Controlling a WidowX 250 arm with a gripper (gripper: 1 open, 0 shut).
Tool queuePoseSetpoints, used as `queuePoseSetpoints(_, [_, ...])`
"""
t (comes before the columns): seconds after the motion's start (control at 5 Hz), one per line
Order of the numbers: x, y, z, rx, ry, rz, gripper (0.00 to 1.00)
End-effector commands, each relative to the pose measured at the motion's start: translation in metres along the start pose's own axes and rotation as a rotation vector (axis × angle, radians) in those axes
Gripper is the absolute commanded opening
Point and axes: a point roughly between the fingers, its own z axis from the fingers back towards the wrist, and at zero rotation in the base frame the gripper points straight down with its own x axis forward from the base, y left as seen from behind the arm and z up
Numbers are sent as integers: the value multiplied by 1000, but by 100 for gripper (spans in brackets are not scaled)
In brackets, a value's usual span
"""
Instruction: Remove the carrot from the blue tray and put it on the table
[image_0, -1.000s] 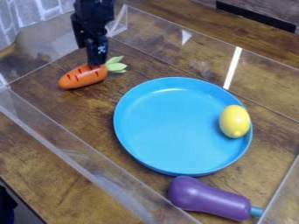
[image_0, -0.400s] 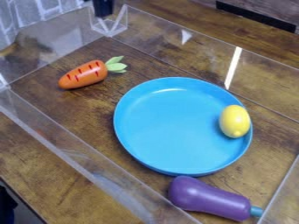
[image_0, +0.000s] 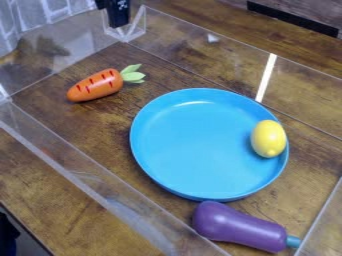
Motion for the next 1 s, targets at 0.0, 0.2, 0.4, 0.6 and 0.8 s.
queuePoseSetpoints(0.0, [13, 18, 13, 57, -58, -26, 100])
queuePoseSetpoints(0.2, [24, 15, 4, 56, -68, -55, 100])
queuePoseSetpoints(0.4, [33, 10, -2, 54, -78, -74, 100])
queuePoseSetpoints(0.6, [37, 11, -8, 52, -85, -86, 100])
queuePoseSetpoints(0.8, [37, 13, -15, 41, -87, -91, 100])
